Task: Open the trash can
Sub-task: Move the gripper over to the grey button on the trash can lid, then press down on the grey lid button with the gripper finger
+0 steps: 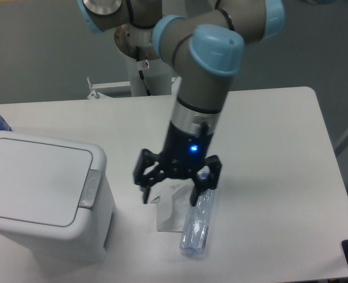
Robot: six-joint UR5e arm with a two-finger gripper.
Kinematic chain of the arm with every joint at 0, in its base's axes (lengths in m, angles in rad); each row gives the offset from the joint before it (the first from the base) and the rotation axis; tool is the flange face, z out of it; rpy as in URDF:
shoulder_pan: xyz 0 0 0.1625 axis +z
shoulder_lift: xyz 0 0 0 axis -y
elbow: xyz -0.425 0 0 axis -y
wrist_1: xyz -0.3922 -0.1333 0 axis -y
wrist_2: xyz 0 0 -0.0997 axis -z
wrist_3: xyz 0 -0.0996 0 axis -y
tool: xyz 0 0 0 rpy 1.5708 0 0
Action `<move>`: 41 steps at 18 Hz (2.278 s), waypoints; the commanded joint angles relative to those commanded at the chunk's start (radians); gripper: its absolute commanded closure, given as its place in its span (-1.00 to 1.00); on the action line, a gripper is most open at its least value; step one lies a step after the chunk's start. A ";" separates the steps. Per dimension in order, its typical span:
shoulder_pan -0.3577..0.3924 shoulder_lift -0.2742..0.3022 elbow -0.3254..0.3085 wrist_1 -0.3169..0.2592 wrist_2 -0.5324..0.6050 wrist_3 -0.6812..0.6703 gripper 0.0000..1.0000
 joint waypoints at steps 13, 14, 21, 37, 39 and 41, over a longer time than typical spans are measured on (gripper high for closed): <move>-0.035 0.020 -0.061 0.002 0.009 0.009 -1.00; -0.035 0.019 -0.063 0.002 0.009 0.009 -1.00; -0.035 0.012 -0.069 0.003 0.012 0.009 -1.00; -0.043 0.005 -0.075 0.002 0.012 0.005 -1.00; -0.043 0.005 -0.075 0.002 0.012 0.003 -1.00; -0.043 0.005 -0.075 0.002 0.012 0.003 -1.00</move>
